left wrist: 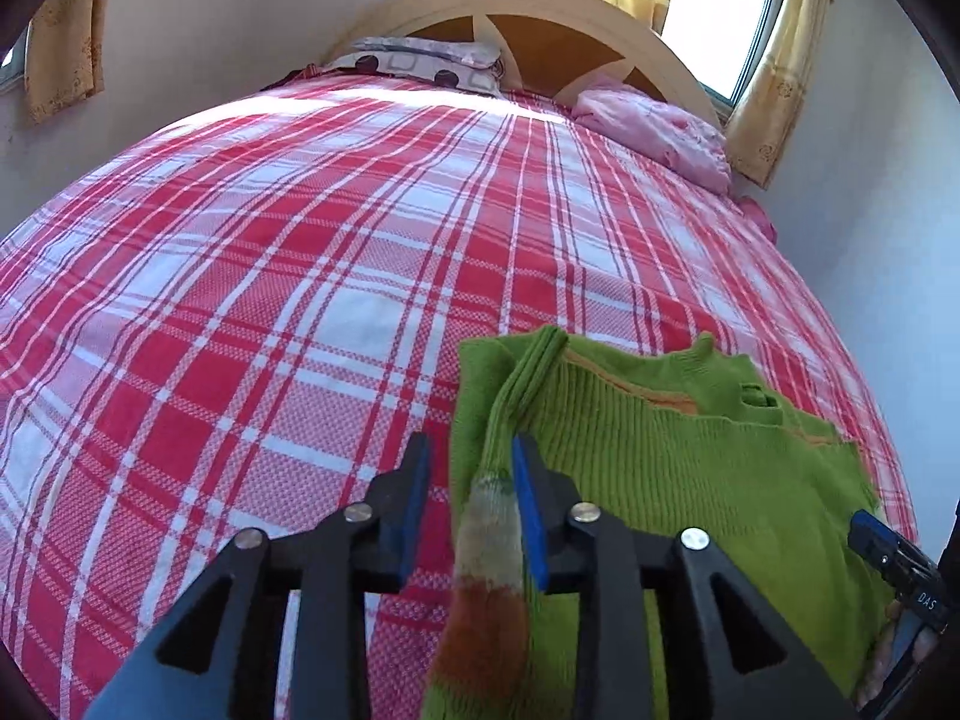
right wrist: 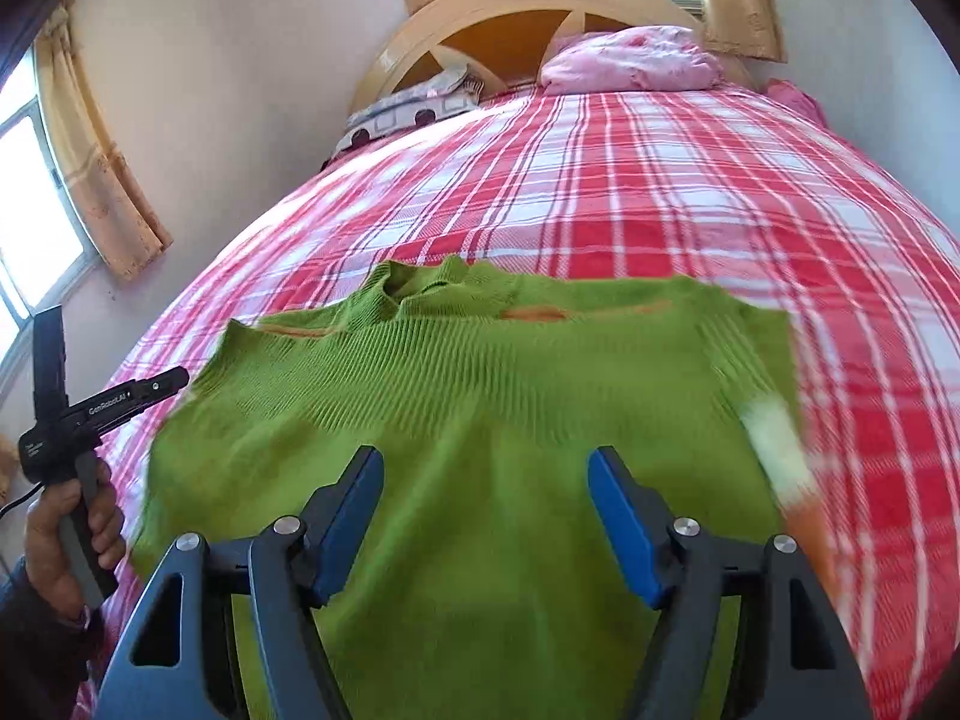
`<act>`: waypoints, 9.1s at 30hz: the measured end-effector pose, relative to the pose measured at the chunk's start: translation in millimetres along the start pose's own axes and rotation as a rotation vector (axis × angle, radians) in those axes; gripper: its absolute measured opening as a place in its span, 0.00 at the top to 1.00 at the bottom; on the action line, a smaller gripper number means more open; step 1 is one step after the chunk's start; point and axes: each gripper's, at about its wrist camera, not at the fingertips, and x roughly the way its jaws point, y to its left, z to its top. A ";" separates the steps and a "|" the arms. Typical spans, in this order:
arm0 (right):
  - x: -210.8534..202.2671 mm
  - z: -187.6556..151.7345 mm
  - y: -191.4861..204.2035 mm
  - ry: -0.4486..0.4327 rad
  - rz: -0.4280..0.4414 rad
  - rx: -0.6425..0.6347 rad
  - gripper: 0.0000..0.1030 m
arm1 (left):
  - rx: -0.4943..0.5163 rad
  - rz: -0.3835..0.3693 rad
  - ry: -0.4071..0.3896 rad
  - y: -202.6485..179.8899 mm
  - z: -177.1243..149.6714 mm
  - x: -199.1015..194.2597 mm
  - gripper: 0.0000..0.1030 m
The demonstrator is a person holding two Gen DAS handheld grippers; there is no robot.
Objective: Fold small clothes
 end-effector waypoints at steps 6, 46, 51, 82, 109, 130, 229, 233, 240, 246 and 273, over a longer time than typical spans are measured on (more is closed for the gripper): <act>-41.1 -59.2 -58.0 0.057 -0.097 -0.011 0.32 | 0.124 -0.001 -0.035 -8.6 -36.6 -40.0 0.46; -88.0 -72.1 -120.4 0.001 0.012 0.294 0.48 | 0.070 -0.020 0.056 12.9 -84.7 -38.6 0.18; -90.6 -91.0 -96.3 0.071 -0.112 0.157 0.77 | 0.094 0.030 0.081 8.7 -88.8 -38.4 0.17; -17.4 -97.1 155.8 0.086 -0.014 -0.464 0.54 | 0.190 0.175 0.069 35.6 -60.1 -32.6 0.00; 36.7 -105.9 245.0 0.109 0.004 -0.650 0.54 | 0.117 -0.180 0.091 33.7 -6.3 22.5 0.01; 55.8 -104.4 257.9 0.099 -0.049 -0.657 0.54 | 0.056 -0.399 0.155 27.2 18.7 61.4 0.76; -172.1 -94.2 -122.7 -0.270 -0.007 0.261 0.62 | 0.434 -0.372 0.061 -204.8 -80.6 -67.3 0.34; -154.6 -61.5 -83.8 -0.234 -0.008 0.099 0.62 | 0.480 -0.291 0.012 -183.6 -107.2 -72.2 0.32; -61.6 -16.9 -93.8 -0.003 -0.115 0.084 0.87 | 0.521 -0.309 0.040 -180.2 -134.9 -67.7 0.23; -93.2 -29.3 -97.5 -0.090 -0.129 0.090 0.87 | 0.464 -0.342 0.075 -168.2 -135.4 -59.8 0.13; -60.2 -6.5 -72.6 -0.022 -0.154 0.045 0.63 | 0.451 -0.225 0.115 -185.4 -120.6 -40.4 0.00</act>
